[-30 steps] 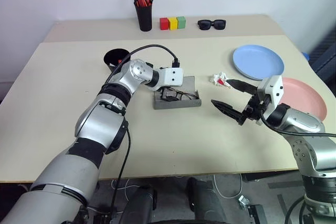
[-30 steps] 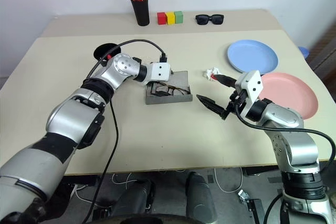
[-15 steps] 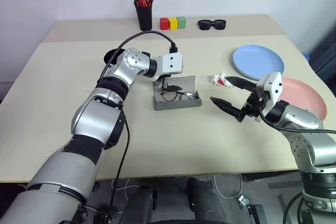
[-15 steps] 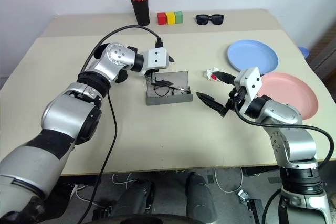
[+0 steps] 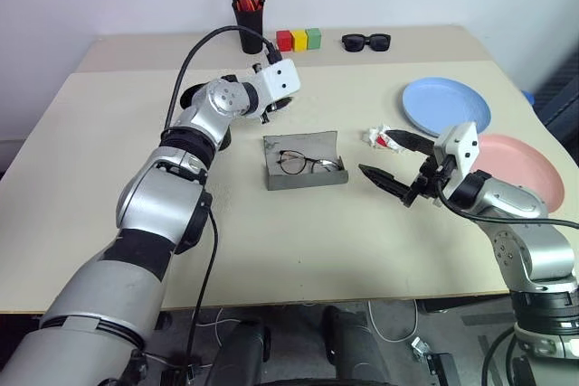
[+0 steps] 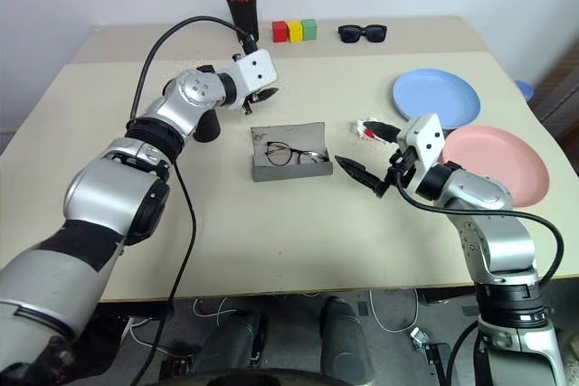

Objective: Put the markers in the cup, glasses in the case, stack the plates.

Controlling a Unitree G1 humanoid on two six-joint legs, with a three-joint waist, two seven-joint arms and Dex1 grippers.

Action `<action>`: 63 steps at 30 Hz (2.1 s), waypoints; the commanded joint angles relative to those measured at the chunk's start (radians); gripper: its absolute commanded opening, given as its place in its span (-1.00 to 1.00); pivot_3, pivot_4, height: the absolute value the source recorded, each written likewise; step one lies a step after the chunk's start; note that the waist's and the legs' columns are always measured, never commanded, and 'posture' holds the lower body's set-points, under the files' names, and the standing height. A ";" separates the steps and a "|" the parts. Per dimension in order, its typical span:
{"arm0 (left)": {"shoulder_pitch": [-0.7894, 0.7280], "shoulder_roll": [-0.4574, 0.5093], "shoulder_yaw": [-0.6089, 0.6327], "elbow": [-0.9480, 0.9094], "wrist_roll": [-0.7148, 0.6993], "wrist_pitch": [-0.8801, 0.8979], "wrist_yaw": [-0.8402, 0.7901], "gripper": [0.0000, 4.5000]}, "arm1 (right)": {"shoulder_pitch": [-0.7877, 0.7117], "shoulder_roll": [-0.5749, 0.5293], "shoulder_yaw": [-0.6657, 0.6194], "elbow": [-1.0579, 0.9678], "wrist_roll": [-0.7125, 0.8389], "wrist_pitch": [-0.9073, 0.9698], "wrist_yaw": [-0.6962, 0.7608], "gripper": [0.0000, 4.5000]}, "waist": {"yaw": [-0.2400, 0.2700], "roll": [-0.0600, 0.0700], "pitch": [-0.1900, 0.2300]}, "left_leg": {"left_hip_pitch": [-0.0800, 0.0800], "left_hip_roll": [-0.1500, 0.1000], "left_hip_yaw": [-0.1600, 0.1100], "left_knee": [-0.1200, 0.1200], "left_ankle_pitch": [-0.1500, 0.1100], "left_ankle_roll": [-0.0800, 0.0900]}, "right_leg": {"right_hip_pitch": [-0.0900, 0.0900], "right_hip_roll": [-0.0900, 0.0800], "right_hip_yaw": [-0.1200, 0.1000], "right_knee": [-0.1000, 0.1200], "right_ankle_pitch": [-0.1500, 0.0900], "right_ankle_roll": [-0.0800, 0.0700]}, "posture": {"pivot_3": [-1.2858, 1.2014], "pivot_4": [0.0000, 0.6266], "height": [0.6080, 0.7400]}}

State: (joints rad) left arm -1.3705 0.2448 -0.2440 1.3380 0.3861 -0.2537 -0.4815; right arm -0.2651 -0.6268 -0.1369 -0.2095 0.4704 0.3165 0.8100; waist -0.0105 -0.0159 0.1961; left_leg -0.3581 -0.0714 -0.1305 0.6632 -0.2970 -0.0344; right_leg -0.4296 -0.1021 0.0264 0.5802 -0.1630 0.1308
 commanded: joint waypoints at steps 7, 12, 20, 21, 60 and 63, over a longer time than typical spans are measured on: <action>-0.004 -0.036 -0.042 0.009 0.052 0.087 0.046 -0.98 | -0.005 0.002 -0.022 -0.036 -0.002 -0.020 -0.012 1.00 | -0.003 0.000 0.000 | 0.000 0.000 0.000 0.000 0.000 0.000 | 0.000 0.000 0.000 0.000 0.000 0.000 | 0.03 -0.52 1.00; -0.002 -0.048 -0.052 0.014 0.053 0.146 -0.050 -0.98 | 0.000 0.002 -0.023 -0.043 -0.001 -0.019 -0.019 1.00 | -0.002 0.000 0.000 | 0.000 0.000 0.000 0.000 0.000 0.000 | 0.000 0.000 0.000 0.000 0.000 0.000 | 0.03 -0.52 1.00; 0.007 -0.052 -0.044 0.007 0.035 0.190 -0.191 -0.98 | 0.000 0.001 -0.023 -0.043 -0.002 -0.024 -0.024 1.00 | -0.002 0.000 0.000 | 0.000 0.000 0.000 0.000 0.000 0.000 | 0.000 0.000 0.000 0.000 0.000 0.000 | 0.03 -0.52 1.00; 0.006 -0.053 -0.035 0.005 0.023 0.199 -0.220 -0.98 | -0.001 0.001 -0.023 -0.042 -0.003 -0.025 -0.024 1.00 | -0.002 0.000 0.000 | 0.000 0.000 0.000 0.000 0.000 0.000 | 0.000 0.000 0.000 0.000 0.000 0.000 | 0.03 -0.52 1.00; 0.251 -0.005 0.022 -0.641 -0.215 0.375 -0.715 -0.98 | -0.029 0.007 -0.016 0.041 -0.040 -0.095 -0.011 1.00 | -0.001 0.001 0.000 | 0.000 0.000 0.000 0.000 0.000 0.000 | 0.000 0.000 0.000 0.000 0.000 0.000 | 0.03 -0.52 1.00; 0.235 0.002 0.077 -0.642 -0.279 0.357 -0.673 -0.63 | -0.039 0.007 -0.024 0.050 -0.046 -0.097 -0.025 1.00 | -0.002 0.001 0.000 | 0.001 0.000 0.000 0.001 0.000 0.000 | 0.000 0.000 0.000 0.000 0.000 0.000 | 0.03 -0.52 1.00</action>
State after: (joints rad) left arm -1.1008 0.2370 -0.2105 0.7332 0.1553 0.1247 -1.1800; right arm -0.2806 -0.6203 -0.1345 -0.1488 0.4237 0.2319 0.7959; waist -0.0122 -0.0153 0.1959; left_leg -0.3574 -0.0712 -0.1309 0.6638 -0.2971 -0.0343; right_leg -0.4292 -0.1023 0.0266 0.5806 -0.1629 0.1306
